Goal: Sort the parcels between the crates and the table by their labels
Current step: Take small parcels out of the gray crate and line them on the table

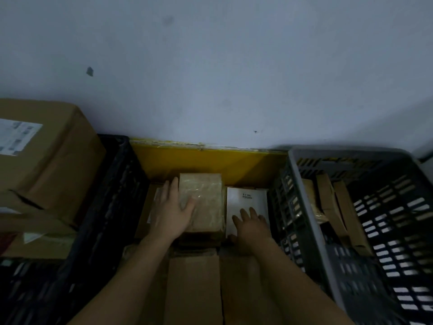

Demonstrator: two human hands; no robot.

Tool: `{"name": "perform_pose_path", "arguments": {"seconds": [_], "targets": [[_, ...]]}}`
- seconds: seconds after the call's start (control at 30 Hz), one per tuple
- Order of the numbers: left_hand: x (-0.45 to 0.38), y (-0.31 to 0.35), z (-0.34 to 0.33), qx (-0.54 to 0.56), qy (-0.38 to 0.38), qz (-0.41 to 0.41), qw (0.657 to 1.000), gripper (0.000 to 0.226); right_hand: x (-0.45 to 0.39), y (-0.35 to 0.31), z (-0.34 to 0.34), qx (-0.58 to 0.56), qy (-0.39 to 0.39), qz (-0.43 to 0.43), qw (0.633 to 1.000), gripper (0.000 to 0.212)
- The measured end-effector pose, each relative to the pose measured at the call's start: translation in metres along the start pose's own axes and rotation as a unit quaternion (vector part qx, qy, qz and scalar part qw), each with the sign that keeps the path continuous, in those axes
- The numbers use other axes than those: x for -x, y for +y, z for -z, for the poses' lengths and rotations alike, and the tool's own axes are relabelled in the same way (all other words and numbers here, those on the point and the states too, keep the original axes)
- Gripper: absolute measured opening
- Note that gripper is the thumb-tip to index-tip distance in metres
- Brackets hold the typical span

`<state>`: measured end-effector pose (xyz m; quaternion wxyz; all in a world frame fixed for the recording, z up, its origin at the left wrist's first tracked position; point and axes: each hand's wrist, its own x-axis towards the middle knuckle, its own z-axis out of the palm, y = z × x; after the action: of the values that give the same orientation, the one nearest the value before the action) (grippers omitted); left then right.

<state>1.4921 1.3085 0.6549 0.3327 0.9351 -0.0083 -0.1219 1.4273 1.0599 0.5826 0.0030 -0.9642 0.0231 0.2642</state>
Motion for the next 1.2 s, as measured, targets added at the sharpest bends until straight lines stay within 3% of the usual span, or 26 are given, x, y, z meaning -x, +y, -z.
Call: {"name": "perform_pose_path", "arguments": {"seconds": [0.1,0.23,0.43,0.6,0.77,0.97,1.2], "targets": [[0.001,0.013,0.009,-0.134,0.035,-0.079,0.987,0.087,0.014,-0.001,0.03,0.016,0.05,-0.012,0.999,0.075],[0.009,0.049,0.021,-0.209,0.058,-0.134,0.967,0.083,0.046,0.003,0.075,0.033,0.119,-0.024,0.992,0.075],[0.03,0.115,0.017,-0.208,0.078,-0.211,0.952,0.082,0.116,0.033,0.13,0.02,0.279,-0.079,0.957,0.072],[0.058,0.162,-0.005,-0.18,0.052,-0.262,0.947,0.077,0.159,0.102,0.115,-0.022,0.356,-0.146,0.923,0.07],[0.084,0.209,-0.036,-0.165,0.03,-0.3,0.939,0.073,0.183,0.192,0.052,-0.048,0.319,-0.238,0.916,0.078],[0.099,0.265,-0.095,-0.163,0.025,-0.322,0.932,0.071,0.184,0.286,-0.007,-0.067,0.164,-0.245,0.953,0.112],[0.098,0.294,-0.168,-0.147,-0.089,-0.185,0.968,0.068,0.151,0.316,-0.026,-0.056,0.08,-0.157,0.983,0.116]]}}
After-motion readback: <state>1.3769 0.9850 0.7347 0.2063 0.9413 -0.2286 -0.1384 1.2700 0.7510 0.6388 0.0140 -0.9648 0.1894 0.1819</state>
